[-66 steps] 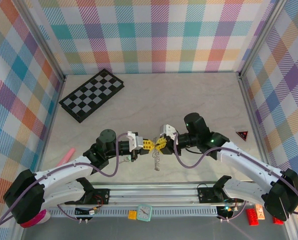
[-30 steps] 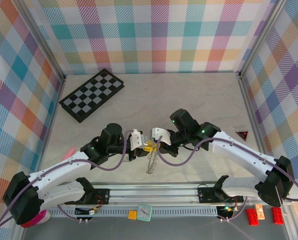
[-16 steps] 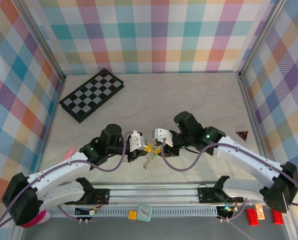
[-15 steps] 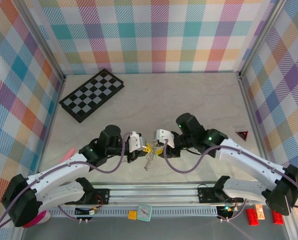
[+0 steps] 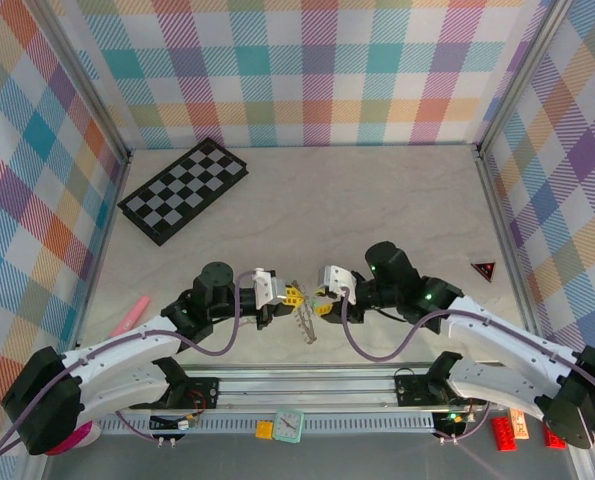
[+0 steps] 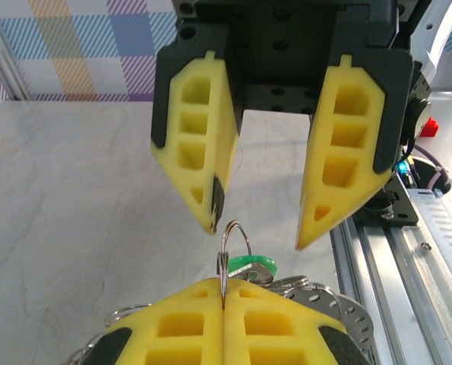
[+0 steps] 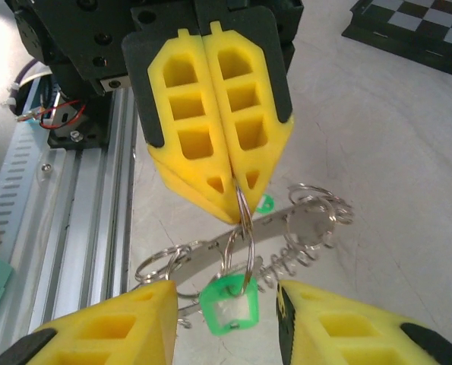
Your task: Put the keys on the keyring
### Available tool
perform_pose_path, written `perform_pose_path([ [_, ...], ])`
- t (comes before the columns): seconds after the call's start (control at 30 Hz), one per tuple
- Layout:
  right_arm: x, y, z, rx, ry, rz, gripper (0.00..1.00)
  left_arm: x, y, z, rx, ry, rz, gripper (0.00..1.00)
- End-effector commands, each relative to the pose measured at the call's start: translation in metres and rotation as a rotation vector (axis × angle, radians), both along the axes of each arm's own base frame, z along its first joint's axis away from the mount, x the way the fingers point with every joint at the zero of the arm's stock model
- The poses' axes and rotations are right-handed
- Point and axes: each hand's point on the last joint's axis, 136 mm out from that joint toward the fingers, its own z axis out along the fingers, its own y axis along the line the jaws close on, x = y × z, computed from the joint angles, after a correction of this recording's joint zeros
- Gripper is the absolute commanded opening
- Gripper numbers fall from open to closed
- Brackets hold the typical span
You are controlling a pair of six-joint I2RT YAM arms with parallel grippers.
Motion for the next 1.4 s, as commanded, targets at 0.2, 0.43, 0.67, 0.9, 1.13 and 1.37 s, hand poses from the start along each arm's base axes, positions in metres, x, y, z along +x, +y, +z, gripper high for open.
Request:
perform_pose_path([
  [0.2,0.001,0.010,0.026,0.042,-0.020,0.046,0.31,-0.010,-0.006,0.018,-0.064,-0.028,-0.068,0.00],
  [0.43,0.004,0.004,0.017,-0.024,-0.016,0.025,0.13,-0.009,-0.006,0.020,-0.066,-0.035,-0.067,0.00],
  [0.67,0.010,0.002,0.009,-0.059,-0.020,-0.004,0.25,-0.010,-0.006,0.021,-0.066,-0.038,-0.069,0.00],
  [0.9,0.007,0.002,0.014,-0.049,-0.020,0.011,0.10,-0.010,-0.006,0.022,-0.065,-0.038,-0.069,0.00],
  [1.13,0.009,0.000,0.003,-0.095,-0.003,0.002,0.00,-0.012,-0.007,0.029,-0.085,-0.053,-0.083,0.00],
  [1.37,0.008,0.005,-0.016,-0.159,0.079,0.030,0.00,-0.018,-0.005,0.047,-0.146,-0.100,-0.104,0.00],
])
